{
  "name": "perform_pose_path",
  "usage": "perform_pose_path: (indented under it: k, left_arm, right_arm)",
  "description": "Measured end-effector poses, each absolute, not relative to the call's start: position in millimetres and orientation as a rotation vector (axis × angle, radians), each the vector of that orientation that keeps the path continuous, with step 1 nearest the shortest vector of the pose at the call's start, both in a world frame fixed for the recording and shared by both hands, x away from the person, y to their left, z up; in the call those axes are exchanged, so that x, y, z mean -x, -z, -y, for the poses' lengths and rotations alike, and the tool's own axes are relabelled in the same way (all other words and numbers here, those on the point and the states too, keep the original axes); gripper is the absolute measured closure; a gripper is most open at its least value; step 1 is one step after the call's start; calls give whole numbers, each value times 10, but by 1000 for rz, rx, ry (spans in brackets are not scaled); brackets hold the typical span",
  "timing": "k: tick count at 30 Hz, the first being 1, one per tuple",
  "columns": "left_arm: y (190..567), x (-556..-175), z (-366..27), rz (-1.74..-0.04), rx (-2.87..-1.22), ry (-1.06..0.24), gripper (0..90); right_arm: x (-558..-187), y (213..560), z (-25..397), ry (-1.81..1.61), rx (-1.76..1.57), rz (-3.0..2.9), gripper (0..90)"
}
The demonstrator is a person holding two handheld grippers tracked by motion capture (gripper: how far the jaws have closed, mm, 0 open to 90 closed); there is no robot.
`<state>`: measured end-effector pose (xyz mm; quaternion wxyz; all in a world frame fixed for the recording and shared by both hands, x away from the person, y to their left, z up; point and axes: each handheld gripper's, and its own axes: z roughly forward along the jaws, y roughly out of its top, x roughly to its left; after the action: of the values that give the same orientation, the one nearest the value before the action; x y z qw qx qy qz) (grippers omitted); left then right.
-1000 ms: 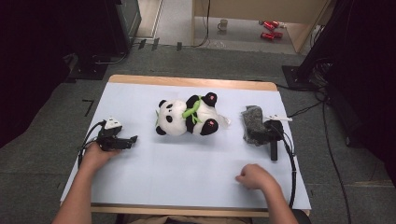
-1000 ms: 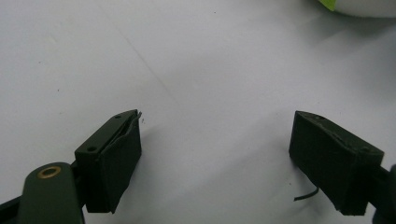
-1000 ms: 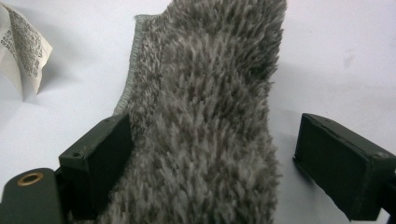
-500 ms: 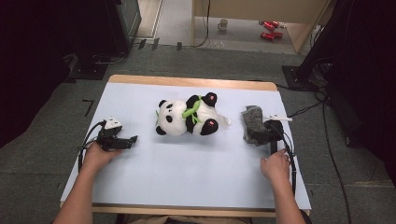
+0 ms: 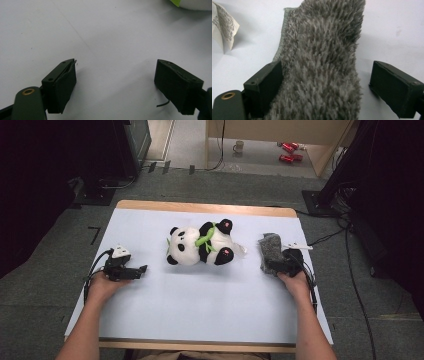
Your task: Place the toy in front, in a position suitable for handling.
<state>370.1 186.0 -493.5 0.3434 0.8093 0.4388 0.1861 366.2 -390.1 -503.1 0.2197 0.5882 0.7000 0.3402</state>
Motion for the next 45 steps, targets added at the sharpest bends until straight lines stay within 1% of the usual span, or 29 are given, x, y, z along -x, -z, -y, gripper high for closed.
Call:
perform_pose_path:
  k: [1,2,4,5,8,10,11,13,15,20,25,30,32,35,38,41,45]
  left_arm:
    - [4923,-3706,-1860,-1147,-2106,-483,241]
    - [4915,-3712,-1859,-1149,-2105,-474,248]
    - [4897,-3735,-1857,-1160,-2104,-432,237]
    - [4883,-3745,-1856,-1166,-2095,-414,217]
    - [4822,-3740,-1866,-1155,-2050,-412,223]
    - [4770,-3748,-1860,-1146,-2049,-406,200]
    - [4744,-3744,-1858,-1128,-2042,-407,205]
    - [4699,-3731,-1838,-1095,-2035,-431,248]
    - [4663,-3734,-1805,-1056,-2045,-440,312]
    - [4594,-3781,-1731,-1039,-2033,-413,315]
    - [4559,-3807,-1691,-1013,-2012,-411,382]
    - [4464,-3852,-1620,-982,-2000,-373,408]
    - [4450,-3854,-1604,-971,-1993,-379,425]
    - [4408,-3889,-1539,-944,-2004,-356,427]
    - [4373,-3915,-1462,-908,-1980,-330,420]
    - [4347,-3952,-1395,-881,-2008,-293,368]
    - [4321,-3976,-1329,-842,-2000,-278,358]
  right_arm:
    - [-3662,5031,3903,-942,-1626,-1936,108]
    - [-3662,5031,3903,-943,-1627,-1936,107]
    - [-3662,5032,3902,-942,-1625,-1936,107]
    - [-3662,5031,3902,-943,-1626,-1936,107]
    - [-3662,5031,3901,-943,-1628,-1936,107]
    - [-3662,5032,3903,-944,-1627,-1936,107]
    - [-3662,5032,3902,-943,-1627,-1936,107]
    - [-3662,5032,3900,-941,-1626,-1936,107]
    - [-3662,5032,3900,-940,-1626,-1936,107]
    - [-3662,5032,3900,-941,-1626,-1936,108]
    - [-3662,5031,3897,-937,-1624,-1937,108]
    - [-3662,5030,3897,-937,-1624,-1937,108]
    - [-3662,5031,3897,-937,-1625,-1936,108]
    - [-3660,5030,3896,-935,-1626,-1934,108]
    - [-3659,5029,3895,-934,-1627,-1932,108]
    - [-3657,5030,3897,-937,-1630,-1932,108]
    - [-3657,5030,3896,-936,-1630,-1932,108]
